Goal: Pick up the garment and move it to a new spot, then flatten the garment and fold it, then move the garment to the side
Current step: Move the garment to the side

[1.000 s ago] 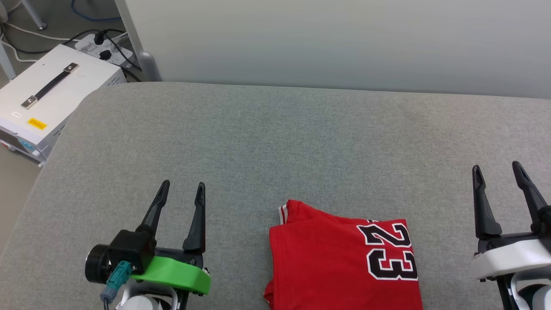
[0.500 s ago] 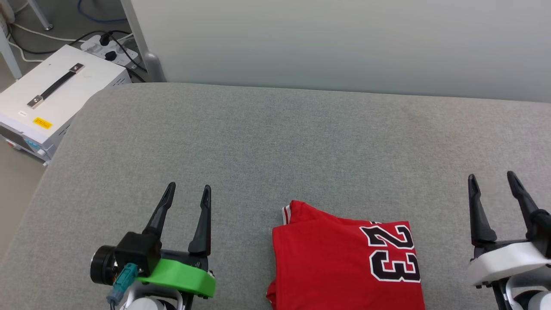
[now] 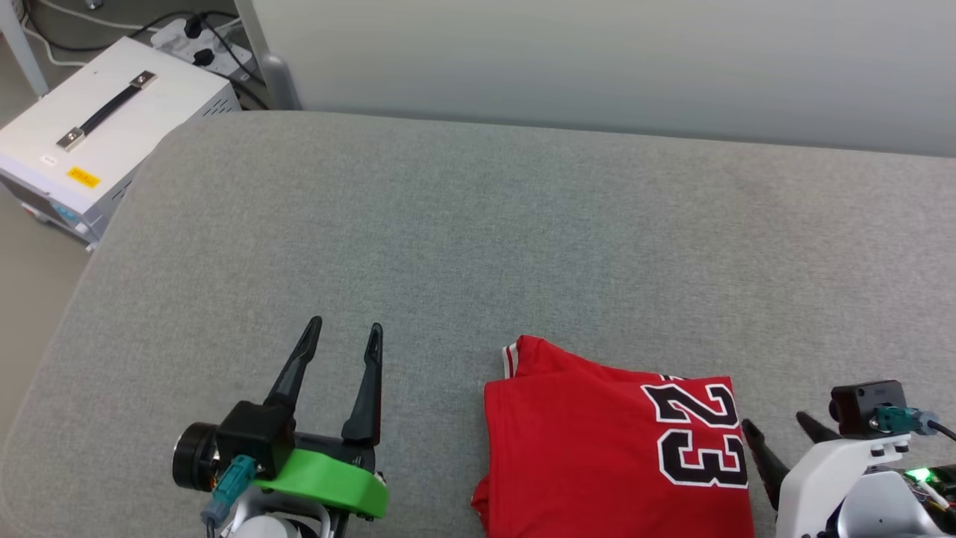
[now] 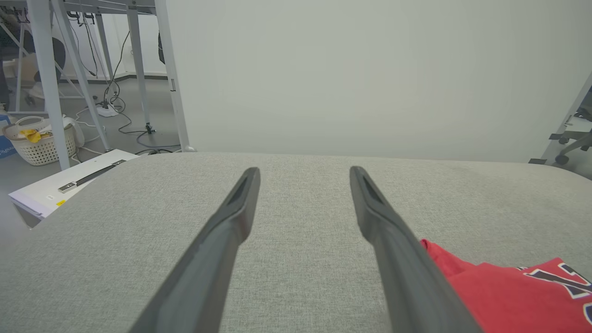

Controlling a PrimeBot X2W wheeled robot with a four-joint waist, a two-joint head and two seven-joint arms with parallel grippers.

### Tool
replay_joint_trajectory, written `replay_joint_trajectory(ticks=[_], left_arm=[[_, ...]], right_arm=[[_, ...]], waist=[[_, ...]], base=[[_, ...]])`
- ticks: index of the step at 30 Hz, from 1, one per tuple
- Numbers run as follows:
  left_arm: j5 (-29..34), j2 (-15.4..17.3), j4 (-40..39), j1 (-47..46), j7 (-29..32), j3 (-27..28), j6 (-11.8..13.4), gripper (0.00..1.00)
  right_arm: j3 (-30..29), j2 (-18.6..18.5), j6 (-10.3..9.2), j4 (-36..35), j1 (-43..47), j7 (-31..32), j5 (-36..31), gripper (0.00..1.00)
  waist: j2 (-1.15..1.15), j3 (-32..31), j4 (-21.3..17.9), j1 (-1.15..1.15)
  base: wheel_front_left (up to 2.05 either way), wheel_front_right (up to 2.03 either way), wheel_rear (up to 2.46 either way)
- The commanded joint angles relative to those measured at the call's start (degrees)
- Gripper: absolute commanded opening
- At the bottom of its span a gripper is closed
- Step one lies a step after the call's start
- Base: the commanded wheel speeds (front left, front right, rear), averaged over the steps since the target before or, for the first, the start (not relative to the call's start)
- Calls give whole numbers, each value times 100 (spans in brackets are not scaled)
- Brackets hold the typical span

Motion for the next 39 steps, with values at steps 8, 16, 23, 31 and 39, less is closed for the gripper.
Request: replay_joint_trajectory(ticks=[8, 16, 23, 31, 39], left_arm=[[11, -6, 38, -283, -33, -71, -18, 100], [14, -11, 46, -465, -33, -114, -18, 100], [24, 17, 123, -587, -33, -234, -18, 100], [49, 54, 188, -504, -33, -308, -18, 100], [113, 90, 132, -344, -33, -572, -18, 100]], right_arm=[[-156, 381, -5, 195, -19, 851, 149, 100], [-150, 528, -5, 708, -212, 1266, 63, 100], [162, 475, -5, 1080, -363, 1282, 42, 0], [407, -16, -5, 969, -625, 691, -38, 0], [1191, -1412, -5, 517, -1099, 427, -493, 0]], waist=[[40, 477, 316, 0], [40, 769, 421, 0], [40, 892, 386, 0], [40, 664, 59, 0], [40, 443, -671, 0]], base=[[0, 0, 0], [0, 0, 0], [0, 0, 0], [0, 0, 0], [0, 0, 0]])
